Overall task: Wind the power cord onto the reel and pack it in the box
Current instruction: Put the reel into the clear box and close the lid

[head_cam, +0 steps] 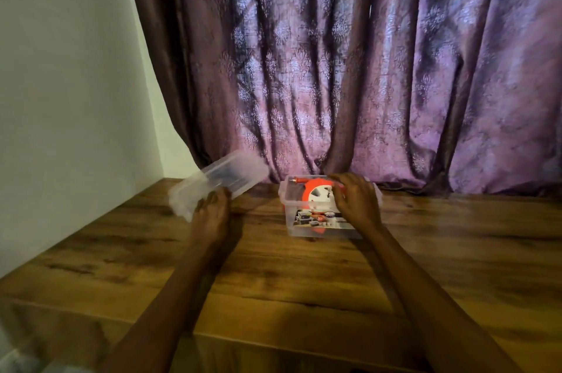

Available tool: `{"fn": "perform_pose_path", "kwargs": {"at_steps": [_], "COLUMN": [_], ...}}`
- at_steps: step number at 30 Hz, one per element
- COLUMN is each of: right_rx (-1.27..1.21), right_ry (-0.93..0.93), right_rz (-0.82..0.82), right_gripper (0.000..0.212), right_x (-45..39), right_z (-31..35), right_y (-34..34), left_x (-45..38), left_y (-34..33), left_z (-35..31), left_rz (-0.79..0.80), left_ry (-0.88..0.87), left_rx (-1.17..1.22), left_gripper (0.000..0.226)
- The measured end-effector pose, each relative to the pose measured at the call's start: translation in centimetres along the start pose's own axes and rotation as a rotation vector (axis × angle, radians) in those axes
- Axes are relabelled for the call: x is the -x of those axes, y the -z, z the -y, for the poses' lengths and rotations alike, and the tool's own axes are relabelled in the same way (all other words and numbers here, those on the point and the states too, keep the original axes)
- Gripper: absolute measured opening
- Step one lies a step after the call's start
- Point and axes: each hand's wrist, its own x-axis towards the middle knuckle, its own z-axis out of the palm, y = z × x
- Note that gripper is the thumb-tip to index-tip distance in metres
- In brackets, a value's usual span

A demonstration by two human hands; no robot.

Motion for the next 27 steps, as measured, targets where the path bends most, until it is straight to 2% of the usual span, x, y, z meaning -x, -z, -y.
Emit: {"fn": "perform_pose_path", "kwargs": {"at_steps": [4,8,10,14,17,20,22,25,27], "right_rx": [-0.062,-0.068,-0.022,-0.056,-0.127,-0.206,-0.277,-0.37,-0.49], "right_ry": [-0.086,0.019,0.091,0.117,-0.011,-0.084,-0.101,-0.153,-0.25], "right_rz": [0.066,0.044,0.046,-0.029,-0.075,-0.114,-0.113,-0.131,-0.215], "right_gripper": [0.05,0.063,0.07,0.057,0.05,0.048,0.041,0.028,0.032], "right_x": [-0.4,-0.3,0.1,1.0,1.5,1.5,1.4,1.0,0.6], "right_z": [-2.0,-2.8,-2.9,-4.2,-5.5,-6.7,-7.2,-7.1,-6.5], "right_y": [1.1,3.4,4.7,6.3,6.9,7.4,7.6,7.8,7.7], "left_x": [-3.2,-4.1,-4.2,-3.9,-4.3,-4.5,-4.3,-4.2,-4.4], "left_y": [0.2,-0.9,-1.2,-1.7,-1.9,-1.8,-2.0,-2.4,-2.3], "left_z": [-3.6,-6.6,-7.9,-10.1,-10.0,-9.5,-9.6,-10.3,-10.8], "left_rz": [0.002,0.002,0.031,-0.012,-0.069,-0.041,0.012,0.015,-0.042], "left_ry": [-0.229,-0.479,-0.53,-0.591,-0.444,-0.149,-0.031,-0.006,-0.026], "left_rx": [0.025,0.139,0.214,0.266,0.326,0.687,0.902,1.006,1.018], "left_gripper": [0.041,0.035,0.033,0.032,0.042,0.052,0.057,0.058,0.056]}}
